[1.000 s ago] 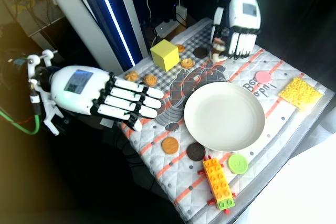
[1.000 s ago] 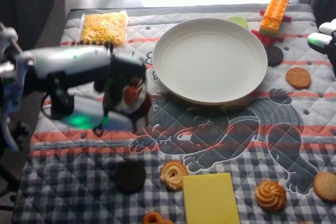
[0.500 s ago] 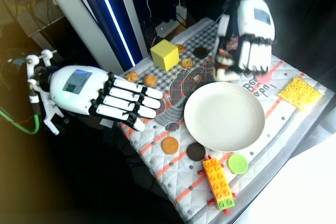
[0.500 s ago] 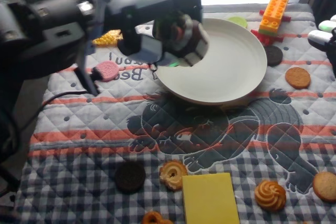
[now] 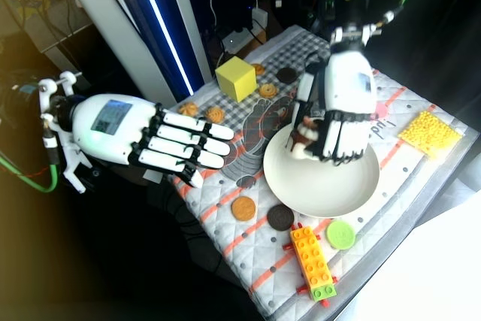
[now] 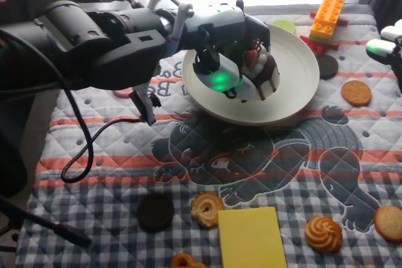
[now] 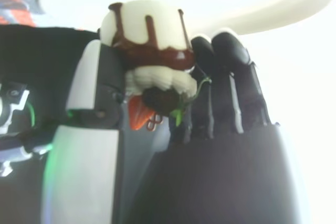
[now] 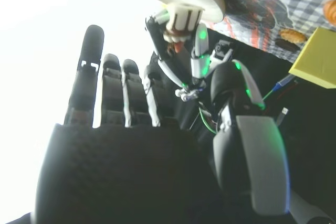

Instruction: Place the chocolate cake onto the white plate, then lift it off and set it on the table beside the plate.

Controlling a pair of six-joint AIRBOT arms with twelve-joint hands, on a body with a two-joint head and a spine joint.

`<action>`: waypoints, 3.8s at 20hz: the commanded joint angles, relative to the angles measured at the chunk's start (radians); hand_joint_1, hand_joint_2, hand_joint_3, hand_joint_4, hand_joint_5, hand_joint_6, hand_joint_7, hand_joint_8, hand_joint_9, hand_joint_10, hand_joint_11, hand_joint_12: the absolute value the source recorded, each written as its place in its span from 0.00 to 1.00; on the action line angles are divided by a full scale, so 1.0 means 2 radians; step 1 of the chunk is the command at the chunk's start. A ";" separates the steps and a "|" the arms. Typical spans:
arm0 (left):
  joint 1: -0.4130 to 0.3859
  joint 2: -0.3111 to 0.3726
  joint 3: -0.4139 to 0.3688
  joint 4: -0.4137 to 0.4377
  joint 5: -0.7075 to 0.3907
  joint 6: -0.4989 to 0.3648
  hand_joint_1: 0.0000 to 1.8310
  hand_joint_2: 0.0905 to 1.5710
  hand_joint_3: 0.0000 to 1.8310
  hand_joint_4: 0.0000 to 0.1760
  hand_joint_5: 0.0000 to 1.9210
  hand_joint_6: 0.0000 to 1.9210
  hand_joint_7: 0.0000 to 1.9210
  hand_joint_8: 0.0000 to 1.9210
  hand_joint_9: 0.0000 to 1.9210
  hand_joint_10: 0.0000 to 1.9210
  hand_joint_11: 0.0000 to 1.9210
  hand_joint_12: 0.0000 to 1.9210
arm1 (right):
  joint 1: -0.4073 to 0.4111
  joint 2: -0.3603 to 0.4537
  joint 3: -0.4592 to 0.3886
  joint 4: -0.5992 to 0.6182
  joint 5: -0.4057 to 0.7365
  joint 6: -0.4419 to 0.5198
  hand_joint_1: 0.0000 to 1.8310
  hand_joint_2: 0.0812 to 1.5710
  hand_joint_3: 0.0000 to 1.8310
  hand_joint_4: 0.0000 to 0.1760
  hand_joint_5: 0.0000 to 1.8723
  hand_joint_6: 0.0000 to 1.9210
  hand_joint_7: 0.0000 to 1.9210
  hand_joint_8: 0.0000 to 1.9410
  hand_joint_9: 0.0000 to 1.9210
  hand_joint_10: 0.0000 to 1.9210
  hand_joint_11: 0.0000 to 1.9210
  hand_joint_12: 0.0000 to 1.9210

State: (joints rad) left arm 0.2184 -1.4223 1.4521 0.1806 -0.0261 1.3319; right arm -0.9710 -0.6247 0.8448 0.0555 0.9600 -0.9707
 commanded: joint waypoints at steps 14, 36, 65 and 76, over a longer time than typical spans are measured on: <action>0.020 0.102 -0.082 -0.024 -0.144 -0.008 0.44 0.63 0.00 1.00 0.00 0.00 0.00 0.00 0.00 0.00 0.00 0.00 | 0.002 0.003 0.001 0.012 0.066 0.009 0.22 0.80 0.00 0.32 0.00 0.00 0.00 0.00 0.00 0.00 0.00 0.37; 0.225 0.312 -0.258 -0.024 -0.368 -0.067 0.47 0.80 0.00 0.00 0.12 0.01 0.12 0.00 0.08 0.01 0.00 0.30 | 0.240 -0.212 0.176 -0.065 -0.179 0.032 0.41 0.74 0.00 0.07 0.00 0.00 0.00 0.00 0.00 0.04 0.00 0.69; 0.233 0.305 -0.249 -0.051 -0.378 -0.069 0.35 0.87 0.00 0.26 0.07 0.00 0.06 0.00 0.01 0.00 0.00 0.11 | 0.290 -0.238 0.180 -0.067 -0.162 0.027 0.63 0.79 0.00 0.00 0.43 0.65 0.33 0.83 0.24 0.94 0.25 1.00; 0.245 0.316 -0.253 -0.071 -0.396 -0.069 0.42 0.85 0.00 0.32 0.05 0.00 0.05 0.00 0.04 0.01 0.00 0.28 | 0.148 -0.095 0.080 -0.085 -0.039 0.103 0.65 0.79 0.00 0.00 0.37 0.70 0.37 0.80 0.49 1.00 0.53 1.00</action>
State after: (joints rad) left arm 0.7151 -0.7956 0.9455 0.0479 -0.6956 1.1995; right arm -0.6880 -0.8219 1.0042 -0.1318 0.7727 -0.7628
